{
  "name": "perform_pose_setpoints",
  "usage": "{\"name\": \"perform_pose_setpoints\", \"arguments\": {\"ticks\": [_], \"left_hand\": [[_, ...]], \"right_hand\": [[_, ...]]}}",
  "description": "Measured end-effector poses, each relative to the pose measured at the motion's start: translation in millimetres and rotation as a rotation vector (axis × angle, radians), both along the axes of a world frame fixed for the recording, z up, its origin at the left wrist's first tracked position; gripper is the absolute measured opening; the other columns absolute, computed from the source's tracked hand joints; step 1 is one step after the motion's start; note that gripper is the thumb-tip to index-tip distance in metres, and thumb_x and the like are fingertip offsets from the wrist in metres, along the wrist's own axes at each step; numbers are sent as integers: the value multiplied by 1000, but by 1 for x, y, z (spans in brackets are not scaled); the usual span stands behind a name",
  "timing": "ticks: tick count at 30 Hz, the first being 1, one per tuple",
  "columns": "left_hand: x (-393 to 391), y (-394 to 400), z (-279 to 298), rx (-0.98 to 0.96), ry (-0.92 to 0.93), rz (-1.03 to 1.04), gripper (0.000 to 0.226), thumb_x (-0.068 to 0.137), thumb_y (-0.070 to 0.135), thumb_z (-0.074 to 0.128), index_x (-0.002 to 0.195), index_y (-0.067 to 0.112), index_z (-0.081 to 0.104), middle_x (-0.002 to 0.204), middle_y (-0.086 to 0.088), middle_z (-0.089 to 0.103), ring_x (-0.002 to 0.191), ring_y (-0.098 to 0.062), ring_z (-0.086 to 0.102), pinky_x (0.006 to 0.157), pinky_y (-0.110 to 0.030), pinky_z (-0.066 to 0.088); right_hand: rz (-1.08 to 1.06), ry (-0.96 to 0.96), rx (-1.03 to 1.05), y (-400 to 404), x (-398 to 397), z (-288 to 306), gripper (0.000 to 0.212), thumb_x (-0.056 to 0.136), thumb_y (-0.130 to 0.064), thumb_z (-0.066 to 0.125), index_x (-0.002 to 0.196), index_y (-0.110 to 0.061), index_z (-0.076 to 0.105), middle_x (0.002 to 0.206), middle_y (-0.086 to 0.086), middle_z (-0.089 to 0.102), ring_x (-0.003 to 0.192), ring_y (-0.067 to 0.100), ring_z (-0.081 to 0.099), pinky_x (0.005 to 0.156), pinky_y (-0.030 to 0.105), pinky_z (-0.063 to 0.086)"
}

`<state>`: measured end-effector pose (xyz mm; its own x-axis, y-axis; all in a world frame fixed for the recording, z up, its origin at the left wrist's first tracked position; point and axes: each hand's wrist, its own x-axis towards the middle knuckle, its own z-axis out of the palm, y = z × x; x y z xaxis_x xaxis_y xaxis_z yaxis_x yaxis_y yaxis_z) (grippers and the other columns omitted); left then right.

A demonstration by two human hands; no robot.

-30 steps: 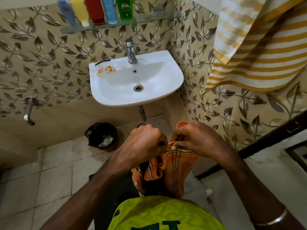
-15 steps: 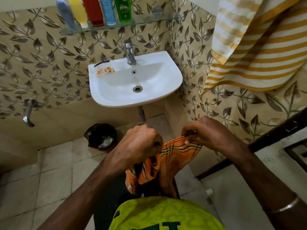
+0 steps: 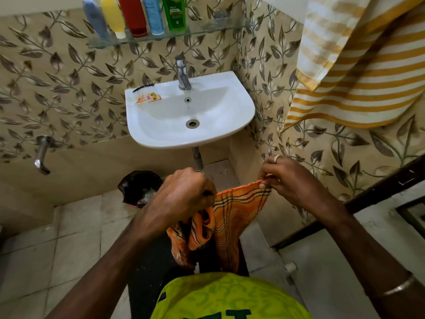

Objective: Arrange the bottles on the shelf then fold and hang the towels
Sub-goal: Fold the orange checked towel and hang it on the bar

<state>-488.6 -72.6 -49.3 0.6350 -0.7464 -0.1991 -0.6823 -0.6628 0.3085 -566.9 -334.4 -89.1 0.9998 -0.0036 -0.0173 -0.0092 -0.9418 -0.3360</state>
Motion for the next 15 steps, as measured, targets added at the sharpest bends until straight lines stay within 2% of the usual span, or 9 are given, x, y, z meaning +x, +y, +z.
{"name": "perform_pose_setpoints", "arguments": {"ticks": [4,6,10,12,15], "left_hand": [[8,6,2,-66,34,58,15,92,34,66,103,28,76,96,13,76,83,-1,70,75,-31,61],[12,7,3,-104,44,83,15,92,31,68,102,27,77,94,12,76,80,-1,70,74,-30,61],[19,6,2,-135,55,130,14,91,30,69,100,26,77,93,11,77,79,-2,69,74,-31,62],[21,6,0,-149,61,152,14,90,28,70,101,24,78,95,11,76,79,-1,69,75,-30,61],[26,5,-2,-164,73,228,14,91,26,70,102,23,78,94,9,76,79,-3,69,76,-29,61]], "right_hand": [[-83,16,322,-6,-4,1,11,88,-16,73,91,-26,68,86,-12,70,82,0,68,74,29,60],[-100,10,401,-6,-5,0,13,87,-14,74,91,-25,69,85,-10,73,79,-2,70,73,29,62],[-114,-15,448,-8,-5,-1,17,87,-12,75,92,-26,66,85,-7,75,83,-2,71,73,30,63],[-90,-18,430,-8,-5,0,18,88,-11,72,90,-26,62,88,-6,73,85,1,71,74,35,64],[7,87,402,-8,-8,2,29,92,-7,65,86,-36,62,95,-11,69,90,-1,67,78,37,62]]}}
